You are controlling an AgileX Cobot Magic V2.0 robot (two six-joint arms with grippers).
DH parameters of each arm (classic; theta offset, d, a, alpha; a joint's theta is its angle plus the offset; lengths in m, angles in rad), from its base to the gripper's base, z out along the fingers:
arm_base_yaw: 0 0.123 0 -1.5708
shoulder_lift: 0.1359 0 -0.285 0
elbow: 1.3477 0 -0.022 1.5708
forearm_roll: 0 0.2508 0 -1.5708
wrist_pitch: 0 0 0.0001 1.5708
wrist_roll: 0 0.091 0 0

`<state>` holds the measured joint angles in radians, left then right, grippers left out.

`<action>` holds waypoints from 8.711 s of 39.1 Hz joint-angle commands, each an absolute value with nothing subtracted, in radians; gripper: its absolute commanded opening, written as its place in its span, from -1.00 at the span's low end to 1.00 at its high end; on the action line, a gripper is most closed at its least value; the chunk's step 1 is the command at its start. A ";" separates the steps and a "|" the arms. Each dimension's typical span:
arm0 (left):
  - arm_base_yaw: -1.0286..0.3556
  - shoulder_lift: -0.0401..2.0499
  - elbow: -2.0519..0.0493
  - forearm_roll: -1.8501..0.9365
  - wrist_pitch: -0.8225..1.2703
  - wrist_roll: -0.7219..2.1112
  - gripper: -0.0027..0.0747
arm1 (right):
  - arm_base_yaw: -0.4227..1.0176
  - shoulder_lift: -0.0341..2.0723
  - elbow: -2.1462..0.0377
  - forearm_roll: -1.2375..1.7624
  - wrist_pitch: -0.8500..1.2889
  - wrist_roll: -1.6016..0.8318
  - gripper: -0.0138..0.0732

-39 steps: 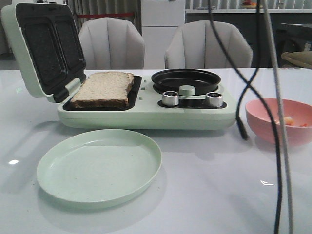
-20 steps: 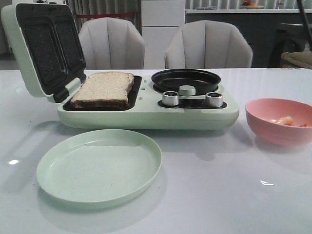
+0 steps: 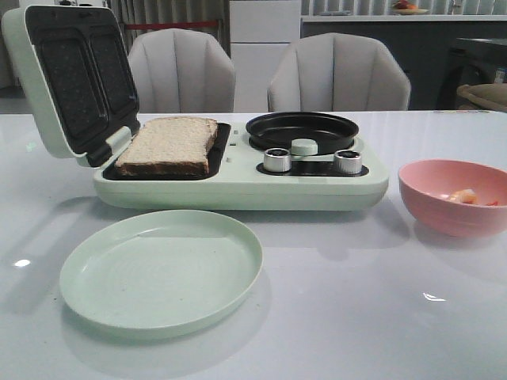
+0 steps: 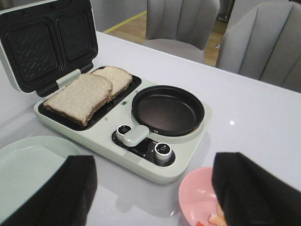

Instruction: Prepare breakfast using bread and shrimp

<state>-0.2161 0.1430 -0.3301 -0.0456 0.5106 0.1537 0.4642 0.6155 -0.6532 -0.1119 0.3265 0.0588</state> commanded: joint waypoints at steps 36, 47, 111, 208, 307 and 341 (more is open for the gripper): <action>-0.214 0.154 -0.355 -0.056 0.438 0.153 0.53 | 0.459 -0.003 -0.227 -0.045 0.188 0.057 0.71; -0.214 0.154 -0.355 -0.056 0.438 0.153 0.53 | 0.459 -0.003 -0.227 -0.045 0.188 0.057 0.71; -0.152 1.013 -0.960 -0.134 0.407 0.000 0.53 | 0.459 -0.003 -0.227 -0.045 0.189 0.057 0.71; 0.113 1.900 -1.632 -1.242 0.895 0.607 -0.63 | 0.459 -0.003 -0.227 -0.045 0.192 0.057 0.71; -0.269 1.241 -1.364 -0.074 0.684 0.220 -0.63 | 0.461 -0.003 -0.227 -0.045 0.192 0.057 0.71; -0.269 0.470 -0.509 -0.161 0.291 0.193 -0.63 | 0.461 -0.003 -0.227 -0.045 0.190 0.057 0.71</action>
